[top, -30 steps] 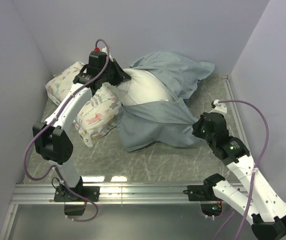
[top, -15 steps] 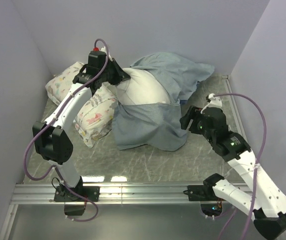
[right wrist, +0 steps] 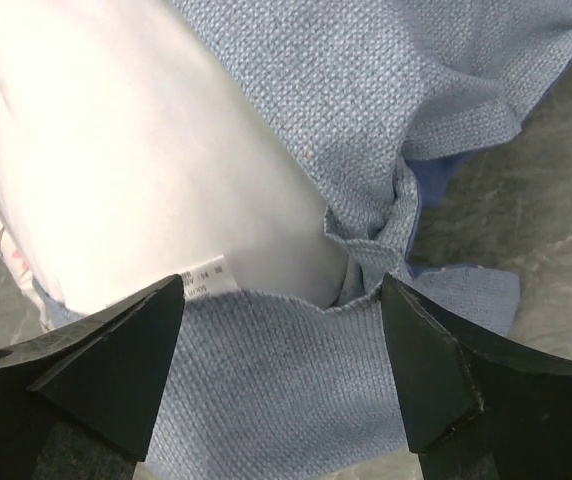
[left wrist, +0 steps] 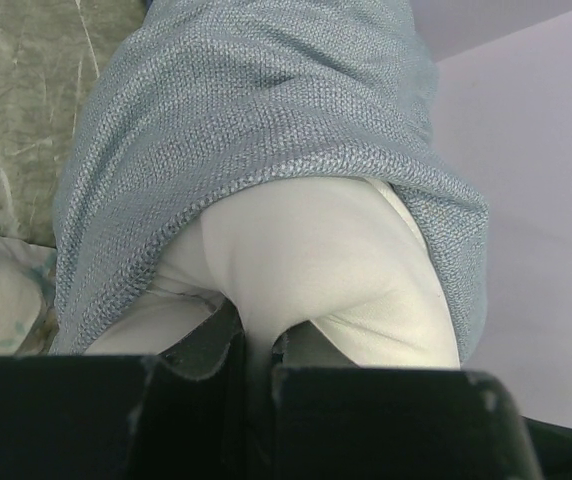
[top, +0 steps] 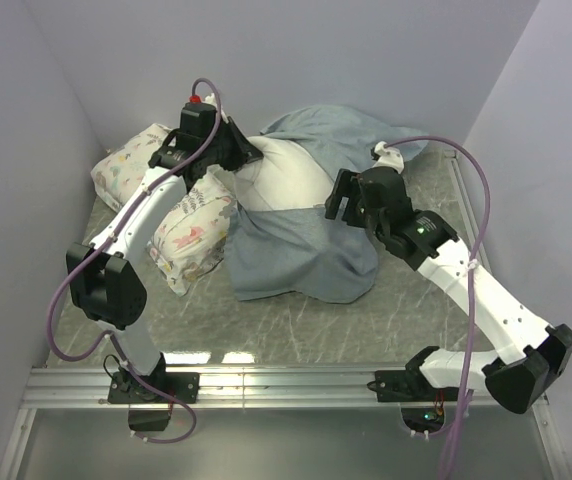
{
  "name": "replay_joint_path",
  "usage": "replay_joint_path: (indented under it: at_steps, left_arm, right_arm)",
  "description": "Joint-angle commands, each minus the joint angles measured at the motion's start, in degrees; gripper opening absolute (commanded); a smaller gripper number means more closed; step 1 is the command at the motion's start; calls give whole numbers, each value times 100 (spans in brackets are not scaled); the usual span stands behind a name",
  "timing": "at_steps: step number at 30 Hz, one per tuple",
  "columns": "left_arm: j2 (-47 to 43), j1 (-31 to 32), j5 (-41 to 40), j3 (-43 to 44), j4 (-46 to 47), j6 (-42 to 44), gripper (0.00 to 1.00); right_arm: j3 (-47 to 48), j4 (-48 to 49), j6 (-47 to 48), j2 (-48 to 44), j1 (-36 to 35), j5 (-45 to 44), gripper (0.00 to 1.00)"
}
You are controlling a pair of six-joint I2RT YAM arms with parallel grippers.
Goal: Remove the pillowcase from the pillow
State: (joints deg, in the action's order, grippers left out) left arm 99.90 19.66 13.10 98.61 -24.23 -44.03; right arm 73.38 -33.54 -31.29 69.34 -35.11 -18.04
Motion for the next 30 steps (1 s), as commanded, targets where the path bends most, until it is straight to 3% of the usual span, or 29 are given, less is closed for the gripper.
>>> replay_joint_path:
  at_steps: [1, 7, 9, 10, 11, 13, 17, 24, 28, 30]
  left_arm:
    - [-225, 11, -493, 36, 1227, -97, 0]
    - [-225, 38, -502, 1, 1280, -106, 0]
    - [-216, 47, -484, -8, 1289, -106, 0]
    - [-216, 47, -484, -17, 1298, -114, 0]
    - [-216, 47, -493, -17, 1289, -106, 0]
    - [-207, 47, -493, -34, 1315, -123, 0]
    - [-172, 55, -511, -35, 1368, -176, 0]
    - [-129, 73, -633, 18, 1377, -246, 0]
    - [-85, 117, -721, 80, 1368, -246, 0]
    - [-50, 143, -739, 80, 1377, -246, 0]
  right_arm:
    - [326, 67, -176, 79, -13, -244, 86]
    - [-131, 313, -325, 53, 13, -51, 83]
    - [-297, 366, -334, -34, 13, 81, 72]
    - [-359, 357, -334, -96, 22, 108, 66]
    - [-421, 357, -334, -262, 13, 169, 46]
    - [-658, 366, -343, -473, 22, 213, 35]
    - [-904, 112, -273, -956, 13, 327, 0]
    - [-1966, -56, -150, -1801, -57, 1074, 0]
    - [-2609, 180, 35, -2196, -303, 2013, 0]
    - [-2837, 146, 52, -2267, -452, 1980, 0]
